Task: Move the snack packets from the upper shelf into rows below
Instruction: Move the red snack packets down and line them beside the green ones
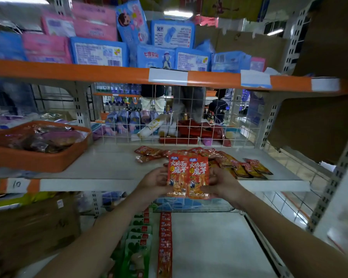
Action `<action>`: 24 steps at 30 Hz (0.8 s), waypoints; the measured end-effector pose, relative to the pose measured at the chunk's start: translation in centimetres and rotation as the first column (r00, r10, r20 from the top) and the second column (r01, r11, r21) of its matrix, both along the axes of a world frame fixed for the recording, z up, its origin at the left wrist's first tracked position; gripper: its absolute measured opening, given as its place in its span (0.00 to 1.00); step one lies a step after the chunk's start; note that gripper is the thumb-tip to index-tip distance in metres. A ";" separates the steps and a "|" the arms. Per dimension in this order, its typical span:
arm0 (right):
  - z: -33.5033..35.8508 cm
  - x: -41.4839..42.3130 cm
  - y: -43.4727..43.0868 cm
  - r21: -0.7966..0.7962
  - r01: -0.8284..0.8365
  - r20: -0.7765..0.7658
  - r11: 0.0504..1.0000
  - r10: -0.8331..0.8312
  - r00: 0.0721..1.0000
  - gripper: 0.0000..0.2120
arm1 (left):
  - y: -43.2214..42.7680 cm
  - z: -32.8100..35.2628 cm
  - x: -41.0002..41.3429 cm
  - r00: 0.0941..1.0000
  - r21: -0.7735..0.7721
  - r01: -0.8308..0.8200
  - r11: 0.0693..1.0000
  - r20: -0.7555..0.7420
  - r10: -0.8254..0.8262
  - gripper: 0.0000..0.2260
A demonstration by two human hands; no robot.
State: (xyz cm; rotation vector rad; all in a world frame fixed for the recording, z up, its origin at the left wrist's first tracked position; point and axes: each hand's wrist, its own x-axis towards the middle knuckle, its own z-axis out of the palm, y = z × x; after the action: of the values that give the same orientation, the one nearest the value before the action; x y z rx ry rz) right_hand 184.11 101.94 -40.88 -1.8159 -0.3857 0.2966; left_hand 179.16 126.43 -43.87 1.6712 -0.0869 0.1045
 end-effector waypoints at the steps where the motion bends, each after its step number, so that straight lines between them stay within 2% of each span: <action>1: -0.5 -0.5 -0.3 -0.015 -0.015 -0.002 1.000 0.015 1.000 0.21 | -0.1 -0.5 -0.6 1.000 0.009 0.000 1.000 -0.016 0.000 0.25; 9: -4.9 -4.0 -2.2 -0.032 0.001 -0.107 0.999 -0.004 0.994 0.24 | -1.4 -5.5 -4.3 0.988 0.045 0.013 0.999 -0.152 -0.006 0.25; 17: -10.2 -4.0 -2.7 -0.080 0.042 -0.213 0.996 -0.058 0.975 0.23 | -1.6 -11.4 -4.0 0.970 0.103 0.043 0.994 -0.242 -0.017 0.24; 21: -13.0 -2.6 -2.3 -0.125 0.013 -0.217 0.992 -0.040 0.975 0.23 | -1.4 -14.6 -2.6 0.962 0.127 0.040 0.991 -0.272 -0.004 0.30; 24: -15.5 -1.0 -2.0 -0.148 0.018 -0.253 0.989 -0.055 0.966 0.22 | -1.3 -17.5 -1.4 0.960 0.125 0.002 0.992 -0.279 0.033 0.31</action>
State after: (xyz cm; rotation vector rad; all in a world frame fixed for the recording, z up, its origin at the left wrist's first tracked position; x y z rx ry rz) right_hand 183.08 99.93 -56.41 -1.8951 -0.1513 0.5393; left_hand 177.78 125.15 -61.38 1.7950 0.1369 -0.1300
